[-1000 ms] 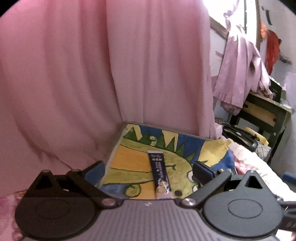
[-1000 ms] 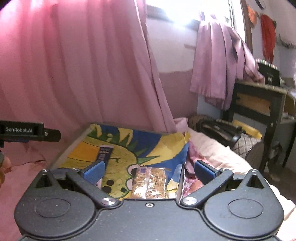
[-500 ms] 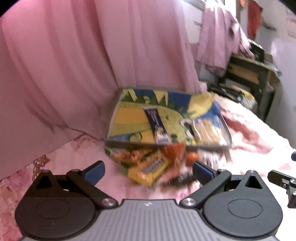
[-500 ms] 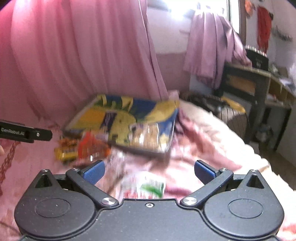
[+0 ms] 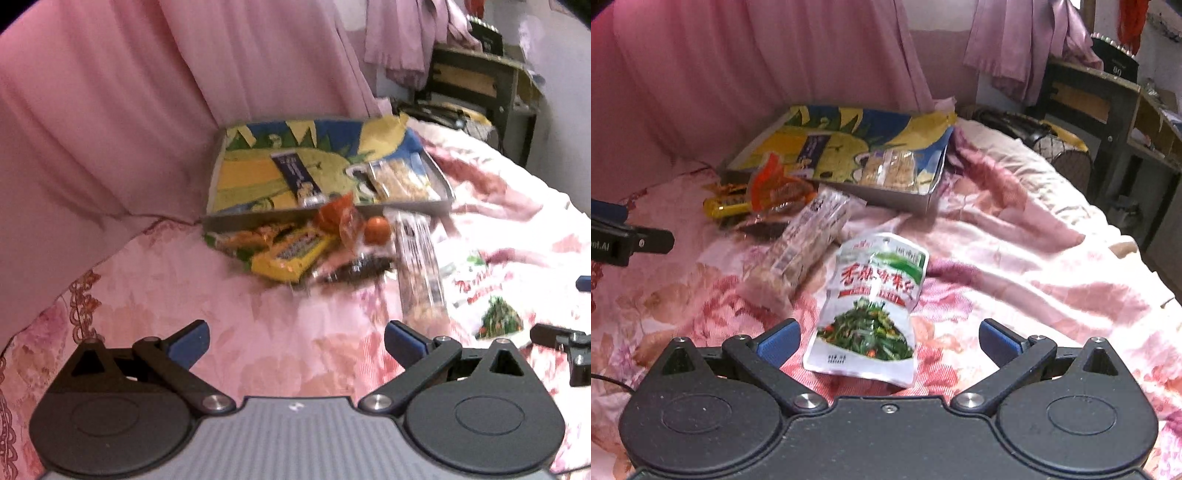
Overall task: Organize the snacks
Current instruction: 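Withdraw both tools from the tray back toward the remaining snacks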
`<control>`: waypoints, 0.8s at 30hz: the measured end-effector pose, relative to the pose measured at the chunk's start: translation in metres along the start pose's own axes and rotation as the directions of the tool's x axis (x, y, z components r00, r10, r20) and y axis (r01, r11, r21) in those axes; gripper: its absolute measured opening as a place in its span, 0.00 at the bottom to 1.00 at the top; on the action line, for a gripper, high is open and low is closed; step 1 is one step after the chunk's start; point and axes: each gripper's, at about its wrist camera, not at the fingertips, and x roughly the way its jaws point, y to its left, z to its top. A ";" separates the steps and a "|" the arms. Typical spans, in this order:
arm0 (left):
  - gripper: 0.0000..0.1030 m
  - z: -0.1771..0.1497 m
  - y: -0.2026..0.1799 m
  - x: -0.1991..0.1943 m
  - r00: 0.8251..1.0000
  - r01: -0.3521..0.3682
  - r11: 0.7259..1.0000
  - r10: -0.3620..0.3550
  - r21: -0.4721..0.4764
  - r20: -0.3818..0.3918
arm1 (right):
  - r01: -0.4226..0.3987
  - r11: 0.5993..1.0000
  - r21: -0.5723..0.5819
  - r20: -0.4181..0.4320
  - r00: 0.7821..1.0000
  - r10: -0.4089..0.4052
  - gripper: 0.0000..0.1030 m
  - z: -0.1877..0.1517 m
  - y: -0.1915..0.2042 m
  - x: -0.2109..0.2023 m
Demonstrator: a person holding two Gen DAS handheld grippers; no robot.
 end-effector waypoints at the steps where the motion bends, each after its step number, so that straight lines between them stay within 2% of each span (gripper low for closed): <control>1: 1.00 -0.002 -0.001 0.001 1.000 0.000 1.000 0.000 0.008 -0.010 | -0.002 1.000 0.000 -0.005 1.000 0.002 0.99 -0.001 0.000 0.001; 12: 1.00 -0.008 -0.012 0.010 0.999 0.024 0.998 -0.022 0.052 -0.048 | -0.028 1.000 -0.013 -0.020 0.999 0.028 0.99 0.001 0.002 0.009; 20: 1.00 0.013 -0.032 0.031 0.994 0.101 0.994 -0.100 0.032 -0.052 | -0.018 1.000 -0.021 -0.029 0.999 0.017 0.99 0.003 0.001 0.024; 24: 1.00 0.022 -0.049 0.045 0.990 0.137 0.988 -0.134 0.071 -0.046 | -0.021 0.999 -0.030 -0.038 0.999 0.020 0.99 0.005 0.003 0.033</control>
